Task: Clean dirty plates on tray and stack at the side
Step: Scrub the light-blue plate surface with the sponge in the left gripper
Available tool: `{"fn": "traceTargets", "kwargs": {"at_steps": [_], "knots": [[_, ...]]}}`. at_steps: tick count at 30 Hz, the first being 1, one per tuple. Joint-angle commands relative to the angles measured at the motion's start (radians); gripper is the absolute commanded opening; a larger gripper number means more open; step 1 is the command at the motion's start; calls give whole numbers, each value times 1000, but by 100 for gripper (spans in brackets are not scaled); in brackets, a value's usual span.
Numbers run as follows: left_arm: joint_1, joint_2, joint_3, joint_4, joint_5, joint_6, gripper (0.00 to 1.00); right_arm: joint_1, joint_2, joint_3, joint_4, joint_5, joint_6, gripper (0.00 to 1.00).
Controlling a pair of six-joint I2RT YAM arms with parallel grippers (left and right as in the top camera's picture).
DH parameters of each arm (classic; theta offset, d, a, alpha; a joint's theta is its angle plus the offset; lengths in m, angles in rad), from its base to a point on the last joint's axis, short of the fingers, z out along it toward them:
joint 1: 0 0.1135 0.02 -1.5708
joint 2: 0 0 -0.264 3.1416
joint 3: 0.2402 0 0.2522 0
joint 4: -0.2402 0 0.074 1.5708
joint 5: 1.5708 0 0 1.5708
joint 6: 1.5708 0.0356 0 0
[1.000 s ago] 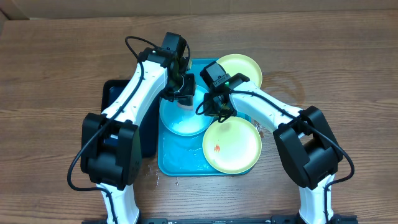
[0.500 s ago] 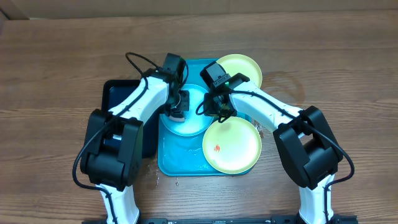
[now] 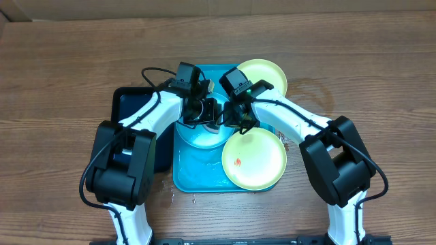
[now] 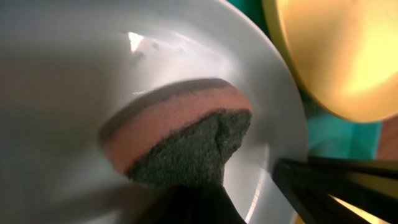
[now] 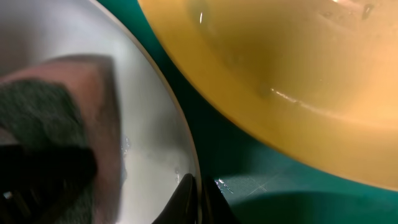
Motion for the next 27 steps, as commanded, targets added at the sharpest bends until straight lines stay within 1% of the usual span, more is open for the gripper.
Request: {"fn": "traceTargets", "kwargs": {"at_steps": [1,4,6,9,13,16,18,21,23,27], "knots": [[13,15,68,-63,92,-6,4,8,-1,-3,-9,-24,-8,4],[24,-13,148,-156,81,15,4,5,-1,-3,-15,-24,-7,5],[24,-33,189,-203,42,35,4,5,-1,-3,-15,-24,-7,5],[22,-61,211,-248,-61,39,4,6,-1,-3,-15,-24,-7,5],[12,-63,203,-311,-239,38,4,5,-1,-3,-15,-24,-7,5],[4,-62,166,-322,-368,21,4,5,-1,-3,-14,-24,-7,5],[4,-58,134,-313,-419,7,4,5,-1,-3,-15,-24,-7,5],[4,-51,74,-258,-410,5,4,5,-1,-3,-15,-24,-7,5],[3,-45,14,-192,-378,-4,4,6,-1,-3,-14,-24,-7,5],[2,-30,-65,-112,-303,-40,4,6,-1,-3,-14,-24,-7,5]]}}
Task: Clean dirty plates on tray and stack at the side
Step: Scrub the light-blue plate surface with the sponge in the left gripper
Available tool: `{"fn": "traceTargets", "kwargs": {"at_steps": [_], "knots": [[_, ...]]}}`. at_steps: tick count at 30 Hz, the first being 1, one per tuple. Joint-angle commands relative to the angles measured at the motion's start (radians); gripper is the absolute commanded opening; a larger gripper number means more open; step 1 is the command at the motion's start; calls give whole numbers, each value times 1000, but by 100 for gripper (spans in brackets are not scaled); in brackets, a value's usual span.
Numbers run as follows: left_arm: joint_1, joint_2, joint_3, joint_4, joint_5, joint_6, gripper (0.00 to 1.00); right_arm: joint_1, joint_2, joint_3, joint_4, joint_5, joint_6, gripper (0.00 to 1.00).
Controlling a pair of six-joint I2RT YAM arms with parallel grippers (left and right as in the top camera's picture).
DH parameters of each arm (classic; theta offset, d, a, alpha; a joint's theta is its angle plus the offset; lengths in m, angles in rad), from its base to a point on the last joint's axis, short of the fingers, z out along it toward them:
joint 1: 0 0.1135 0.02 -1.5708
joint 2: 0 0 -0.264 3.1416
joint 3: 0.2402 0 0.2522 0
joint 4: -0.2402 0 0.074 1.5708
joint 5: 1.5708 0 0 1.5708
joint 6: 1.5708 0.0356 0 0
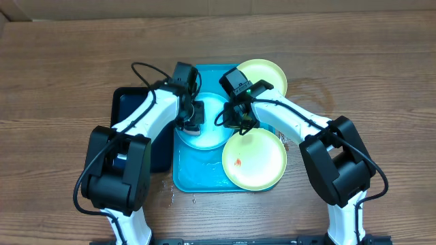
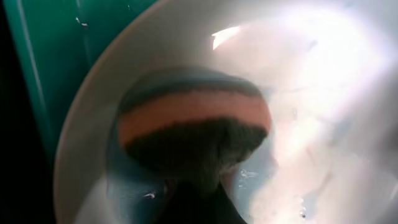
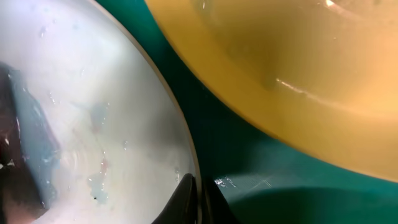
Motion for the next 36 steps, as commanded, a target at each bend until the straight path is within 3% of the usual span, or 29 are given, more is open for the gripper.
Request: {"fn": "traceTargets", "kwargs": {"at_steps": [1,9,12,19,24,27,28,31,36], "knots": [[-9,17,-80,50,82,-46,4,6,-1,-3,-3,-9,-7,5],[-9,18,-89,142,404,-47,4,6,-1,-3,-3,-10,-7,5],[-8,18,-83,201,447,-86,4,6,-1,-3,-3,-13,-7,5],[3,17,63,100,399,-90,4,6,-1,-3,-4,-13,-7,5],[-2,17,173,-51,243,-85,4,6,-1,-3,-4,-21,-7,5],[-5,17,177,-106,149,-66,4,6,-1,-3,-4,-20,-7,5],[-7,17,175,-127,108,-62,4,6,-1,-3,-4,-20,-7,11],[-16,17,163,-178,-13,-59,4,6,-1,-3,-3,-20,-7,14],[-29,18,96,-165,-73,-57,4,6,-1,-3,-3,-20,-7,14]]}}
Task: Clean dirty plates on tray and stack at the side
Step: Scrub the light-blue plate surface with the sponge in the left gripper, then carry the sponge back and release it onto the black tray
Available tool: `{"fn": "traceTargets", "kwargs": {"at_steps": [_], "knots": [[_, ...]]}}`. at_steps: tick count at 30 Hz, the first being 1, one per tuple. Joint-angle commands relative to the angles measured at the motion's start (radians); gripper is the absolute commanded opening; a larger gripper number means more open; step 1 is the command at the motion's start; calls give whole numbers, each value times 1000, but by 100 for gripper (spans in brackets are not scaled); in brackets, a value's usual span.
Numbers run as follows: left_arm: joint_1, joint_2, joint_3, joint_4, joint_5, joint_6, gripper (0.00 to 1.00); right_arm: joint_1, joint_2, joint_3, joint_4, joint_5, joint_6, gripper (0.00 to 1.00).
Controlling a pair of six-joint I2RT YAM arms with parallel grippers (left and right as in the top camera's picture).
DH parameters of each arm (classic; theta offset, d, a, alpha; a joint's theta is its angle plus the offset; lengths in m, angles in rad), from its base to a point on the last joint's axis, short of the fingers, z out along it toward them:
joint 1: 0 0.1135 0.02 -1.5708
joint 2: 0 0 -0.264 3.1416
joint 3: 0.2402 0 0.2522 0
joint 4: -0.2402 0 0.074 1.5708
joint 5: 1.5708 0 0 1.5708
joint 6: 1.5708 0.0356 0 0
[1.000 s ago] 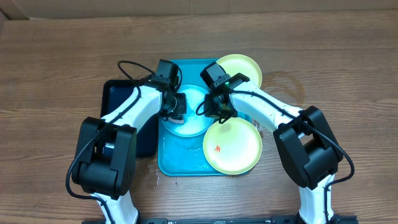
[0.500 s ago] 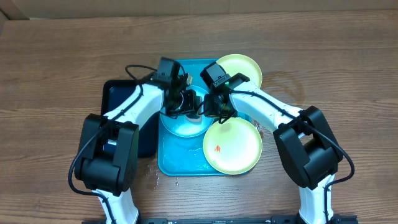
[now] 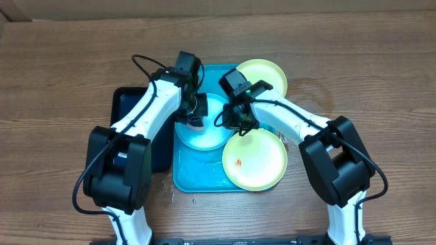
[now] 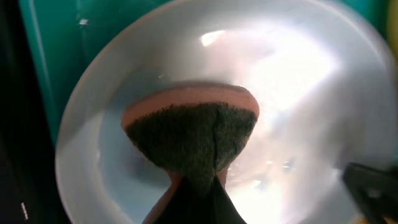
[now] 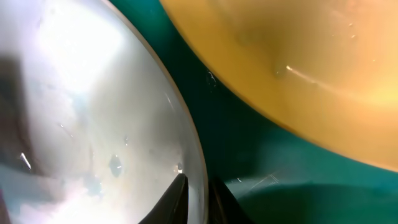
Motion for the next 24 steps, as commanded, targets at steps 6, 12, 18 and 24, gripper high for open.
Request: {"fn": "traceTargets", "kwargs": {"at_steps": [6,12,18,24], "knots": [[-12,6,-151,108,-127,-31,4,5,-1,-3,4,-5,-3,14],[-11,5,-171,150,68,-21,4,5,-1,-3,4,-5,-3,14],[11,-3,49,19,240,17,4,5,-1,-3,6,-5,-3,15],[46,-25,265,-200,100,47,4,5,-1,-3,1,-17,-3,18]]}}
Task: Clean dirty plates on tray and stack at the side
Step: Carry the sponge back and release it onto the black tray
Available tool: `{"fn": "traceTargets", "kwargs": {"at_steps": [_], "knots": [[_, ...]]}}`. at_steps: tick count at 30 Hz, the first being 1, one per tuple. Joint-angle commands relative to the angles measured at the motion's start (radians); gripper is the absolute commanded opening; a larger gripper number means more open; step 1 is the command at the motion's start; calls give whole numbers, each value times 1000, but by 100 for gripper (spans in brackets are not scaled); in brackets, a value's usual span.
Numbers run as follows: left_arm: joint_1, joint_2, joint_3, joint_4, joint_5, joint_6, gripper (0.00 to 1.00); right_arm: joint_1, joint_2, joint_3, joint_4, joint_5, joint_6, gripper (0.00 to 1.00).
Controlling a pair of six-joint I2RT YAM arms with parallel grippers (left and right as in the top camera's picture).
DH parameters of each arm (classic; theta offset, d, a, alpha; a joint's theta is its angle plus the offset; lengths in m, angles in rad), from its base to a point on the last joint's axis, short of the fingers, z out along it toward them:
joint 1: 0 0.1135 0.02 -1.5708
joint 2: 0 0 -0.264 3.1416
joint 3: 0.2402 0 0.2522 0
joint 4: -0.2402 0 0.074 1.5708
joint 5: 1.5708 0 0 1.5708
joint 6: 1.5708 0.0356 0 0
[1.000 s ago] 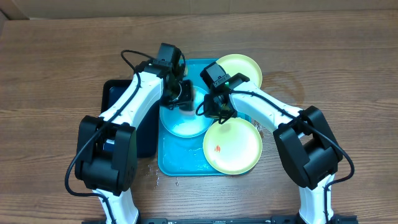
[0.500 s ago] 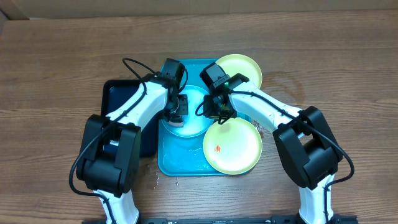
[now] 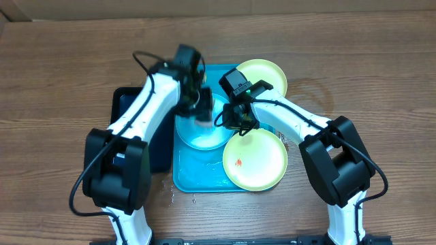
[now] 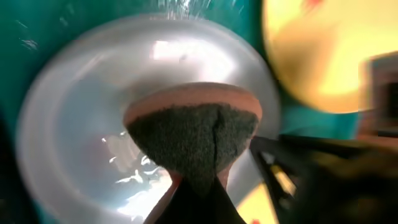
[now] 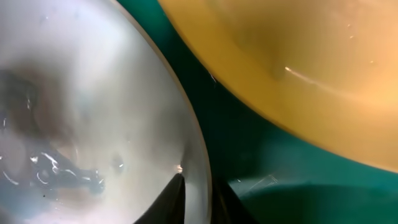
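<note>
A wet white plate [image 3: 204, 133] lies on the teal tray [image 3: 184, 175]. My left gripper [image 3: 201, 109] is shut on a pink and dark green sponge [image 4: 193, 134], which sits over the plate's far right part; the white plate [image 4: 68, 155] shows water streaks. My right gripper [image 3: 231, 121] is shut on the plate's right rim [image 5: 198, 168], one finger on each side of the rim. A yellow plate [image 3: 254, 160] with a red stain [image 3: 238, 162] overlaps the tray's near right corner. A second yellow plate [image 3: 264, 75] lies at the tray's far right.
A black tray [image 3: 129, 116] lies left of the teal tray, partly under my left arm. Brown wooden table [image 3: 61, 82] surrounds both trays. The yellow plate [image 5: 298, 62] sits very close to my right gripper [image 5: 198, 193].
My left gripper with the sponge has shifted from the plate's left-middle toward its right side, nearer the right gripper. The right gripper still holds the rim in the same place.
The sponge was first on the plate's right part next to the right gripper. Then it was at the plate's left side, then left of middle, and now it is back toward the right. The right gripper held the rim throughout, and water streaks show on the plate.
</note>
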Motion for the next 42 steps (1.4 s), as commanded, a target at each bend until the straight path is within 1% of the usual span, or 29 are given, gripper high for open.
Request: {"fn": "traceTargets", "kwargs": {"at_steps": [1,3,7,10,12,17,19,20,21,25,27,30,31,34,35,37,39,42], "knots": [[36,-24,130,-115,-128,35,4,5,-1,-3,1,-16,-3,19],[53,-25,159,-203,-271,34,4,5,-1,-3,-1,-18,-3,19],[85,-23,145,-317,-438,27,4,5,-1,-3,-2,-18,-3,19],[113,-23,92,-341,-540,-26,4,5,-1,-3,-2,-18,-3,19],[132,-23,42,-323,-565,-41,4,5,-1,-3,-1,-18,-3,19],[185,-23,-117,-211,-561,-39,4,5,-1,-3,-1,-17,-3,19],[212,-23,-168,-165,-551,-2,4,5,-1,-3,-1,-17,-3,19],[225,-23,-183,-148,-533,23,4,5,-1,-3,-1,-17,-3,19],[248,-23,-198,-125,-478,68,4,5,-1,-3,-1,-17,-3,19],[299,-23,-201,-76,-298,156,4,5,-1,-3,-1,-17,-3,19],[318,-23,-201,-55,-262,167,4,5,-1,-3,0,-17,-3,19],[338,-23,-201,-44,-246,167,4,5,-1,-5,4,-17,-3,18],[341,-23,-201,-43,-246,167,6,5,-1,-6,5,-16,-3,18],[341,-25,-200,-53,-243,161,19,5,-1,-6,10,-16,-3,17],[341,-27,-196,-63,-238,150,23,5,-1,-6,10,-16,-3,13],[341,-34,-194,-67,-239,143,32,5,-1,-6,10,-17,-3,7],[343,-52,-186,-66,-240,142,36,5,-1,-5,11,-16,-3,4],[352,-99,-161,-68,-238,135,42,4,-1,-5,14,-17,-3,4]]}}
